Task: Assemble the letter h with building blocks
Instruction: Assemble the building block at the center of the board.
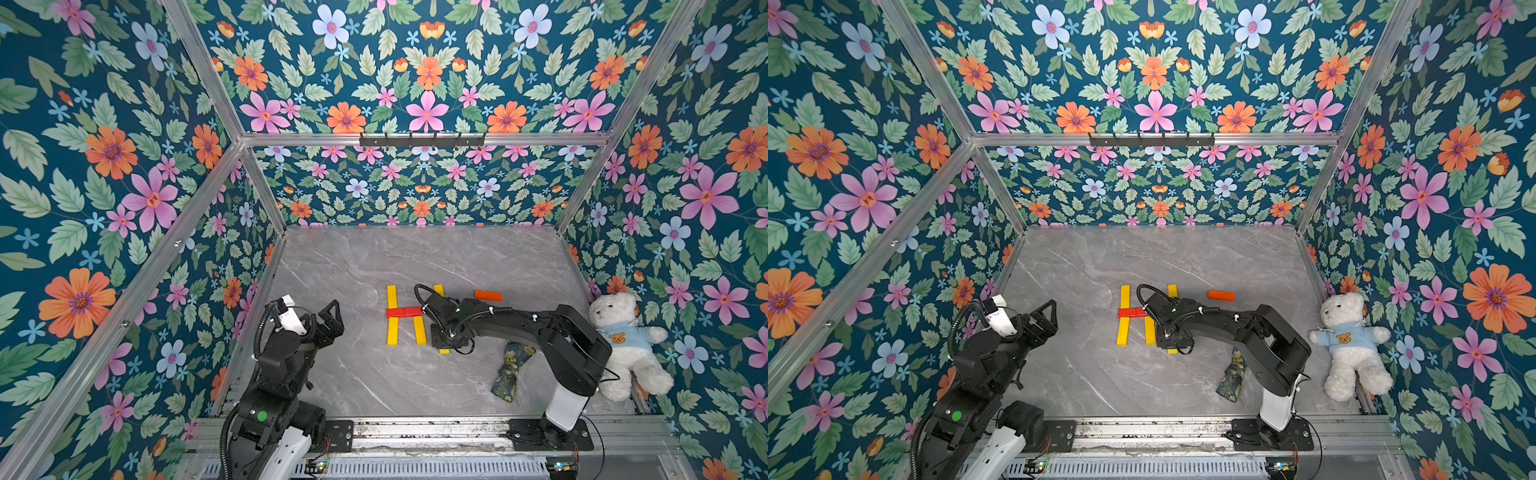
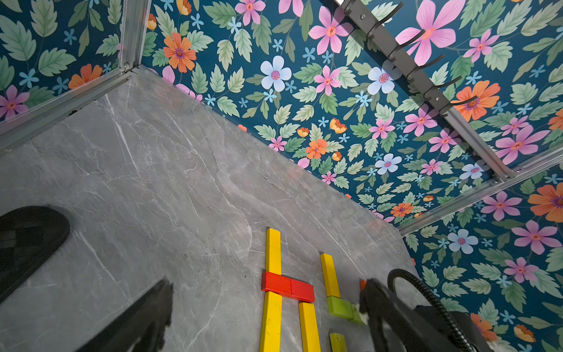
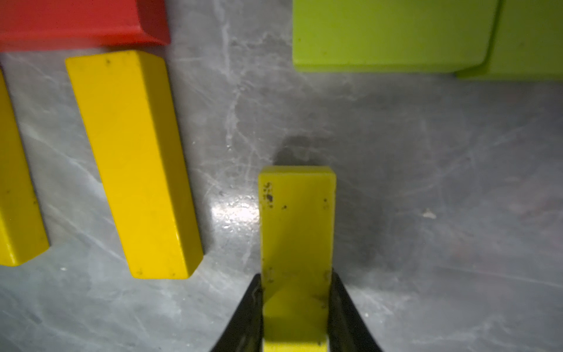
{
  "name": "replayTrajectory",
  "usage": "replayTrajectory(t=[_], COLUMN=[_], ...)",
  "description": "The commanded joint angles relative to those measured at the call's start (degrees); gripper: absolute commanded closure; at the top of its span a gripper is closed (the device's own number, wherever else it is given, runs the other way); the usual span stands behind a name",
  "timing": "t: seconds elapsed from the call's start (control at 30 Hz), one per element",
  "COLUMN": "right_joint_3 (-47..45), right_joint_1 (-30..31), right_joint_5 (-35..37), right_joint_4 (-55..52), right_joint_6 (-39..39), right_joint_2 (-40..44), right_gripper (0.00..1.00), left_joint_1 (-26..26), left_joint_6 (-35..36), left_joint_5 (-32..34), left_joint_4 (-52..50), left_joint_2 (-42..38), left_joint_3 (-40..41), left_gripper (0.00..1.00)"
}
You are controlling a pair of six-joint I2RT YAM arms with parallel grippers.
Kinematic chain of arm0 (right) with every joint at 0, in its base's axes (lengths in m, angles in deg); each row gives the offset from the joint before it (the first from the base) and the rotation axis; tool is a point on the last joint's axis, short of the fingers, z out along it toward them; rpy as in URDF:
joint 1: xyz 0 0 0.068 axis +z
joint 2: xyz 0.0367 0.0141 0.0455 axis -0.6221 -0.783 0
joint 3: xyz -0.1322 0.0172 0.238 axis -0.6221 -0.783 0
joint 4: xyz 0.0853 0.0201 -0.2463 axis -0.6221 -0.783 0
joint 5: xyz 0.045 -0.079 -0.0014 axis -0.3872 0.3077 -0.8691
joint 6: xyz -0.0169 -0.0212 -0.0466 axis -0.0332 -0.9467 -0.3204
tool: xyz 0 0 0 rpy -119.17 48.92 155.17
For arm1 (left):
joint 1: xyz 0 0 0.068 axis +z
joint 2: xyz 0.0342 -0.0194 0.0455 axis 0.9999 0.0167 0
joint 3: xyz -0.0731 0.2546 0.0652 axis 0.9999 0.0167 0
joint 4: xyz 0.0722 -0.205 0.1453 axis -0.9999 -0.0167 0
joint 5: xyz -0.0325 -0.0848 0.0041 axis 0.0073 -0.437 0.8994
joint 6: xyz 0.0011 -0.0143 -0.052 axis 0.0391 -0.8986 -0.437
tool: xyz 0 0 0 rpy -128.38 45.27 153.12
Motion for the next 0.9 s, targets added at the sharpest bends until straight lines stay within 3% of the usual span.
replayTrajectory(t=[0.0, 0.87], right_joint_3=[-0.45, 0.11], right_joint_1=[-0.65, -3.77], right_joint_5=[0.08, -1.27], right_joint_4=[0.19, 2.04], right_joint_6=[-0.83, -5.58], right_joint_2=[0.10, -1.48], right_gripper=[0.74, 0.72], left_joint_1=[0.00, 0.02], left_joint_6=[0.21, 0.20], left_joint_5=[0.71, 0.95], left_joint_4=[0.98, 1.07], left_joint_2=[-0.26, -0.37], left_joint_3=[-0.11, 0.17], left_gripper=[0.00, 0.00])
